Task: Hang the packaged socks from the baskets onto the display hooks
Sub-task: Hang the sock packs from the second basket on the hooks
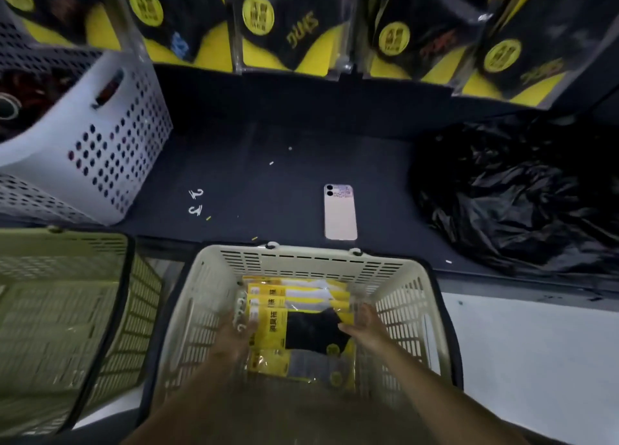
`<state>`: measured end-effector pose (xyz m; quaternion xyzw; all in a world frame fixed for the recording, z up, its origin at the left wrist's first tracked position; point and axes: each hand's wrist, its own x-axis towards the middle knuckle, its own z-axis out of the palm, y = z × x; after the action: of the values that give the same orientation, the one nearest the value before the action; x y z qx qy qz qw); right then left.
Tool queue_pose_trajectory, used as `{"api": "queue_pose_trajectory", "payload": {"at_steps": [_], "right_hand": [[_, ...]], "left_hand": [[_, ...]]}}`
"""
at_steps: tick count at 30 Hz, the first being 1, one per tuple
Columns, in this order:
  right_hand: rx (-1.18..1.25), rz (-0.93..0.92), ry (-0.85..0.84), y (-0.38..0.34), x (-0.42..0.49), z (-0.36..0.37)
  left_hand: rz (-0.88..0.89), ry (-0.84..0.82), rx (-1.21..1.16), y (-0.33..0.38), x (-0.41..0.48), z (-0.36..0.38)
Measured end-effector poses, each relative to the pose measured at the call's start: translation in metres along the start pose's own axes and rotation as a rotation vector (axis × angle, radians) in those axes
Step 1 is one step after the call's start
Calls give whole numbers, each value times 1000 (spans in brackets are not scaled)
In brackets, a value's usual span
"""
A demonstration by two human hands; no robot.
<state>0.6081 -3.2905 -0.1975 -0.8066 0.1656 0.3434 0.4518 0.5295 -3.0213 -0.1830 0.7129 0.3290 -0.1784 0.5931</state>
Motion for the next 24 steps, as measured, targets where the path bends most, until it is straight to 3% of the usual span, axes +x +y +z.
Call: {"api": "queue_pose_trajectory", "payload": {"at_steps": [6, 16, 24], "right_hand": [[-72, -89, 28, 7, 41, 13], [-127, -83, -16, 17, 51, 19], [202, -10, -129, 0, 23, -5]], "left_hand": [[78, -55, 34, -11, 30, 6], [26, -45, 90, -24, 62, 9], [-6, -52, 0, -22, 49, 9]]}}
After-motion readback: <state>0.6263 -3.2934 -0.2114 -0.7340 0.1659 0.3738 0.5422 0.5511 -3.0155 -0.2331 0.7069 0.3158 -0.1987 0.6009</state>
